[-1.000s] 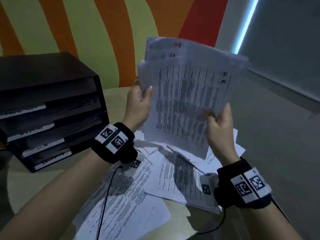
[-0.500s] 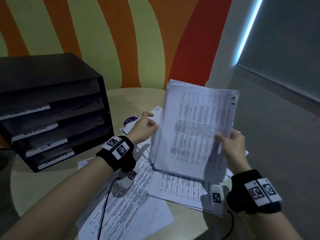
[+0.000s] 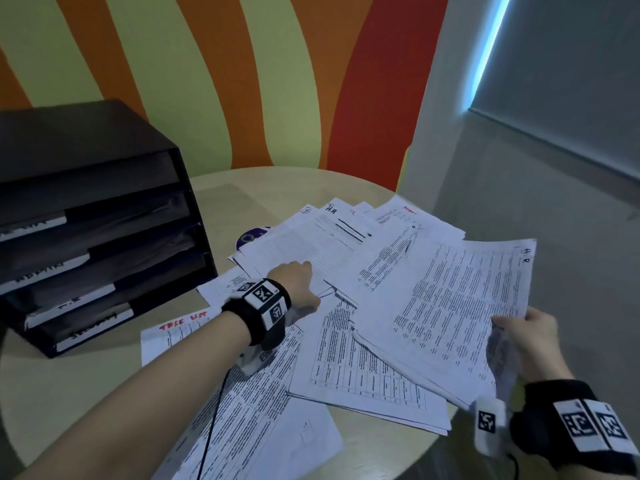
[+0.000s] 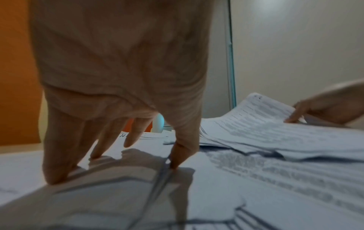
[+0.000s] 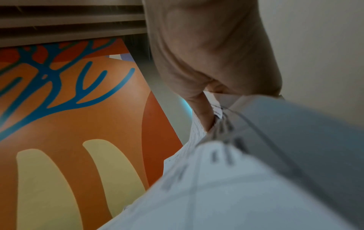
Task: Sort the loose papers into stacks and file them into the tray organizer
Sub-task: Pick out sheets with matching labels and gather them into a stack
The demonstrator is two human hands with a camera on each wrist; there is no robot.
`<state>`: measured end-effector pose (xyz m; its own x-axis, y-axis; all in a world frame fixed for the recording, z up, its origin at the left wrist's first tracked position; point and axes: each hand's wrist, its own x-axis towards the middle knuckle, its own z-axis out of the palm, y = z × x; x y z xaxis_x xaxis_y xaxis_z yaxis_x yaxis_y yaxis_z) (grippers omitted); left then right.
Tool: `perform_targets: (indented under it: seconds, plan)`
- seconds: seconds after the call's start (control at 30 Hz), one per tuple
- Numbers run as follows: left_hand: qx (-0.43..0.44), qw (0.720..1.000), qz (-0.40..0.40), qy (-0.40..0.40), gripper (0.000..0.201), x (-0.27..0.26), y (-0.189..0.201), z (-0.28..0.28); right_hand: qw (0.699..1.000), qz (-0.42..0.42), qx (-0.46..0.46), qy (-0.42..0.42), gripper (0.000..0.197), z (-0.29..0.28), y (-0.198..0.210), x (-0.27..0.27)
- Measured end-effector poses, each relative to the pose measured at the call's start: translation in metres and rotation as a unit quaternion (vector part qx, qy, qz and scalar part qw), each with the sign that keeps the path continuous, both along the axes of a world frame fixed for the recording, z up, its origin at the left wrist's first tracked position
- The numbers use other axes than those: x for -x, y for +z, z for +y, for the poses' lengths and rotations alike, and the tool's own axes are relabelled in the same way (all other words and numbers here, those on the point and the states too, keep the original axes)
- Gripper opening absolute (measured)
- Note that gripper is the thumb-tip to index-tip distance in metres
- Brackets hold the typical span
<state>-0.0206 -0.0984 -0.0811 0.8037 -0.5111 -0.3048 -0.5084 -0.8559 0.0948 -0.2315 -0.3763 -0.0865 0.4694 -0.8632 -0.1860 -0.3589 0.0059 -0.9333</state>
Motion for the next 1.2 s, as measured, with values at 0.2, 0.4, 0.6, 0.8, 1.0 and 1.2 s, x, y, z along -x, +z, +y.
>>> perform_targets:
  seconds: [0.2, 0.4, 0.6, 0.8, 1.0, 1.2]
  plan:
    - [-0.128, 0.984, -0.1, -0.073, 0.007, 0.021, 0.017, -0.011, 1.0, -0.015, -0.013, 0.004, 0.021, 0.0, 0.0, -0.003]
    - [-0.142, 0.982, -0.068, -0.108, 0.014, 0.047, 0.025, -0.017, 1.0, -0.014, -0.012, 0.006, 0.023, -0.001, 0.0, -0.005]
    - [0.042, 0.98, 0.183, -0.058, 0.041, 0.063, 0.037, -0.015, 1.0, 0.001, -0.006, 0.014, 0.026, 0.001, -0.002, -0.003]
    - [0.191, 0.976, 0.007, 0.101, 0.048, -0.009, 0.024, 0.017, 0.999, -0.036, 0.003, 0.037, 0.022, 0.003, 0.007, 0.0]
    - [0.251, 0.951, 0.074, 0.164, 0.091, -0.059, 0.006, 0.043, 0.984, -0.174, -0.043, 0.017, 0.019, -0.02, 0.034, 0.002]
    - [0.296, 0.938, 0.071, 0.163, 0.086, -0.075, 0.011, 0.03, 0.974, -0.164, -0.131, 0.081, 0.024, -0.006, 0.041, -0.005]
